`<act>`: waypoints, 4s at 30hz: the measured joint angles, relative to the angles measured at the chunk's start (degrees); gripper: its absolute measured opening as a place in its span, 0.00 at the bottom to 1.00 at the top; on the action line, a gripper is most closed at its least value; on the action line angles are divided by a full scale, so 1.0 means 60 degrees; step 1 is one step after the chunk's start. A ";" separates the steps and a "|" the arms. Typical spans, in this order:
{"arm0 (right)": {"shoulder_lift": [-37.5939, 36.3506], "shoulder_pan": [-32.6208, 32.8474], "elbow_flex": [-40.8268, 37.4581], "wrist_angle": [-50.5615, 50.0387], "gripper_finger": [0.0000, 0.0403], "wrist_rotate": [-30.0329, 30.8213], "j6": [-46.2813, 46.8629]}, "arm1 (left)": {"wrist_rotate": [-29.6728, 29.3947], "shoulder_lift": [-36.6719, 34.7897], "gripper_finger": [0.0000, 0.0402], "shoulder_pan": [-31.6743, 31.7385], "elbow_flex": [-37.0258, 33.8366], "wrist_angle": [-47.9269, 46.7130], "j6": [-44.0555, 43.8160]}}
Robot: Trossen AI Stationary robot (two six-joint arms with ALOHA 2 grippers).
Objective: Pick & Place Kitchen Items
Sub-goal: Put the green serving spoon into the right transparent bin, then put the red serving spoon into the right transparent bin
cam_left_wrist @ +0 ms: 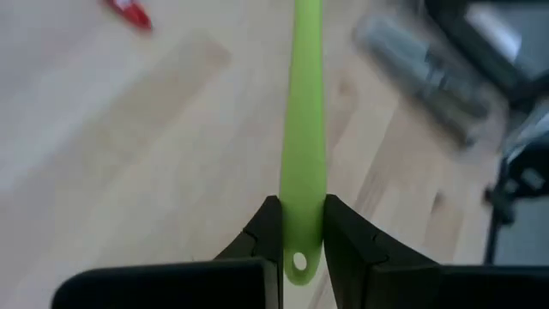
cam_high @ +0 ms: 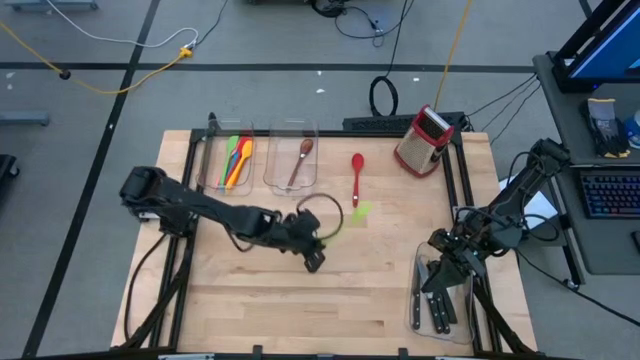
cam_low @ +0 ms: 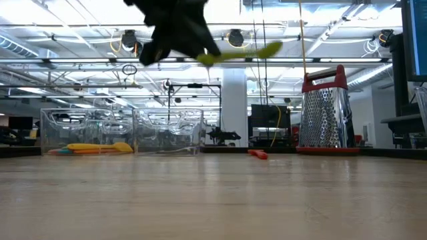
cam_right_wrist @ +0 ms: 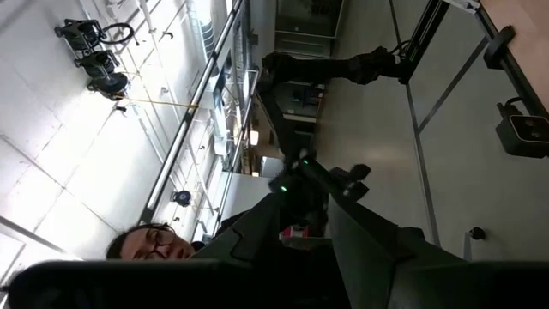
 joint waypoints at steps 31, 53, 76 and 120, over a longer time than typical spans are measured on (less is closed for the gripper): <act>0.0004 0.0000 0.0002 0.0135 0.24 -0.0036 -0.0910 | -0.1956 -0.2681 0.11 0.4427 0.0011 -0.0984 0.0508; 0.0000 -0.2249 0.0003 -0.2119 0.24 -0.0047 -0.6082 | -0.1174 -0.0608 0.11 0.5763 0.0007 -0.2552 -0.0238; 0.0000 -0.5188 0.0003 -0.3382 0.24 -0.0049 -1.1682 | -0.0659 0.0160 0.11 0.5596 0.0006 -0.4215 -0.0230; 0.0000 -0.7559 0.0003 -0.5546 0.24 -0.0169 -1.2242 | 0.0692 -0.0036 0.53 0.6104 -0.0001 -0.2971 0.0339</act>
